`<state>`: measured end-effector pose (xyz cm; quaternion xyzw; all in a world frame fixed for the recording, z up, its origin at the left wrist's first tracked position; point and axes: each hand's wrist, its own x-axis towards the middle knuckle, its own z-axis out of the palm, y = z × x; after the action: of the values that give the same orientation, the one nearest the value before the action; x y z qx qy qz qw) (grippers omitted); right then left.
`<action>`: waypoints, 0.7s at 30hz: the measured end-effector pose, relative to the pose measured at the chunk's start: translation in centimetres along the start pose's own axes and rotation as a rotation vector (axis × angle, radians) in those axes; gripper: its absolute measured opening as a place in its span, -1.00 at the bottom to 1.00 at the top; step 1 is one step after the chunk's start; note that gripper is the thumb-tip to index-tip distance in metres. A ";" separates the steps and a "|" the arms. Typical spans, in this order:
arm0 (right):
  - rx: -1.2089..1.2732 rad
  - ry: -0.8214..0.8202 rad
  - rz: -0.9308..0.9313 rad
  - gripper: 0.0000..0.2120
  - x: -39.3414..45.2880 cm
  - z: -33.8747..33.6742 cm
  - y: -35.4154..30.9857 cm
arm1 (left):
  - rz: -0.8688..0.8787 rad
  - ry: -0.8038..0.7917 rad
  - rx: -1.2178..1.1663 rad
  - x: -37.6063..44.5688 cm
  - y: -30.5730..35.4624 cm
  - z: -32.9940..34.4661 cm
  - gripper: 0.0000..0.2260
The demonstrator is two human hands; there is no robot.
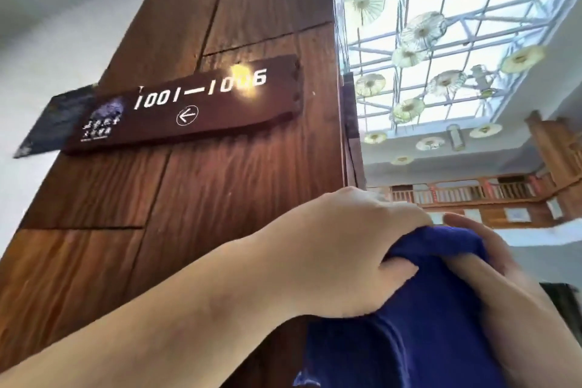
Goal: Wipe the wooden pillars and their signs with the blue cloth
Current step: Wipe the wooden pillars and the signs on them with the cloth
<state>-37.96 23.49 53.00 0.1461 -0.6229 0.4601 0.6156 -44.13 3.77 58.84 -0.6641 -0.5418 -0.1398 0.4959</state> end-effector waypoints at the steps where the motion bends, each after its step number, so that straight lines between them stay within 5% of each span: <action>1: 0.046 -0.013 -0.006 -0.45 0.8 0.1 0.7 | -0.011 0.012 0.028 0.4 -0.3 0.5 -0.74; 7: 0.180 0.017 0.024 -0.75 5.3 -0.5 5.6 | -0.084 -0.002 0.244 5.1 -1.7 3.9 -0.77; 21: 0.293 -0.203 0.012 -0.80 9.6 -5.4 7.4 | -0.344 -0.112 0.480 11.2 2.3 6.3 -0.79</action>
<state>-42.00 35.16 57.79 0.2761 -0.6089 0.5326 0.5190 -40.16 15.54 62.86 -0.4330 -0.6905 -0.0530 0.5770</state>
